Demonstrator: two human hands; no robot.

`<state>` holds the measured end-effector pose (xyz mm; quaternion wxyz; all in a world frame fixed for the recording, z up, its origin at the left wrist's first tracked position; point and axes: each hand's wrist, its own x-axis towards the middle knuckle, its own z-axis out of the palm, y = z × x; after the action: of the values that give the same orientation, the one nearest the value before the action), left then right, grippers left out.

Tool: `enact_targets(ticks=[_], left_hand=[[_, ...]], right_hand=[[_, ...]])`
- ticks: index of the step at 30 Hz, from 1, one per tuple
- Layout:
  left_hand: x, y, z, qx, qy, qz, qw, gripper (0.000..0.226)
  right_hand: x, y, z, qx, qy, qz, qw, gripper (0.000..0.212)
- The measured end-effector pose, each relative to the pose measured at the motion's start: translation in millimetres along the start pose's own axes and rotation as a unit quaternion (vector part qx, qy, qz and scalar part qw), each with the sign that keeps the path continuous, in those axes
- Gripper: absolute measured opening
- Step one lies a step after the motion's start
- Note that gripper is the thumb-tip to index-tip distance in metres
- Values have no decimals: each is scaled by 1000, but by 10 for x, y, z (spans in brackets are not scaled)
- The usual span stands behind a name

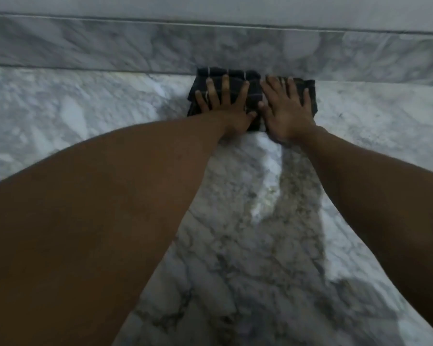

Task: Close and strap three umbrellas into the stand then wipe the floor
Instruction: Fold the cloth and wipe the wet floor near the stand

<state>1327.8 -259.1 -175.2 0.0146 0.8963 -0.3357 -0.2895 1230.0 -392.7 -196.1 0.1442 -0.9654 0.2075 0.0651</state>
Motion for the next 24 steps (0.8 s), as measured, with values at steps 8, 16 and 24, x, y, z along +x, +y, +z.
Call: enact_targets(ticks=[8, 16, 24], left_hand=[[-167, -21, 143, 50, 17, 98, 994, 68], [-1051, -95, 701, 43, 5, 90, 995, 71], [-2522, -638, 1365, -8, 8, 23, 1000, 72]], right_hand=[[-487, -126, 144, 21, 9, 117, 993, 60], [-1505, -485, 376, 39, -20, 149, 988, 59], [-2685, -1285, 723, 41, -46, 99, 993, 59]])
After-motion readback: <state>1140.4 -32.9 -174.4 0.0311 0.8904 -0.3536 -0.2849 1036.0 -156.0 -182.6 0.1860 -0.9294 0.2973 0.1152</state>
